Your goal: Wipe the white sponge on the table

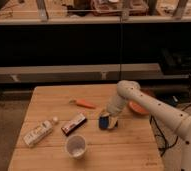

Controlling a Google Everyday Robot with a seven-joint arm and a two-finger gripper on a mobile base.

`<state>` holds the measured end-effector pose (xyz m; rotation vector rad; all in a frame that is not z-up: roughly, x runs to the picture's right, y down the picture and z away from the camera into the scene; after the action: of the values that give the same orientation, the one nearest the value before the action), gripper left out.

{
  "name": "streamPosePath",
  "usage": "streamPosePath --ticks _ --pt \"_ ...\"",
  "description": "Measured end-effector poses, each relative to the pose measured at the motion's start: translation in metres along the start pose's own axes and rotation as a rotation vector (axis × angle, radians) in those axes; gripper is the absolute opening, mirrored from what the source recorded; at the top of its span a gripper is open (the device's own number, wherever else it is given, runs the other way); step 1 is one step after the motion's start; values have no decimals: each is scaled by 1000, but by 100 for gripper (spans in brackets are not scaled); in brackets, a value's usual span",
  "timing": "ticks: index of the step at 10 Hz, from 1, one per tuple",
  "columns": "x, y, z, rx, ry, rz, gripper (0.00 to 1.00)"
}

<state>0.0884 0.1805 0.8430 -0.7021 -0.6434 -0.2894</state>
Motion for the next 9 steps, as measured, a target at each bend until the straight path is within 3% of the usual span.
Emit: streamPosePath --ticks 4,6,9 --pt "28 16 -29 104 22 37 0" --pt "31 -7 -40 157 23 19 0" --pt "31 -52 -34 160 0 -32 0"
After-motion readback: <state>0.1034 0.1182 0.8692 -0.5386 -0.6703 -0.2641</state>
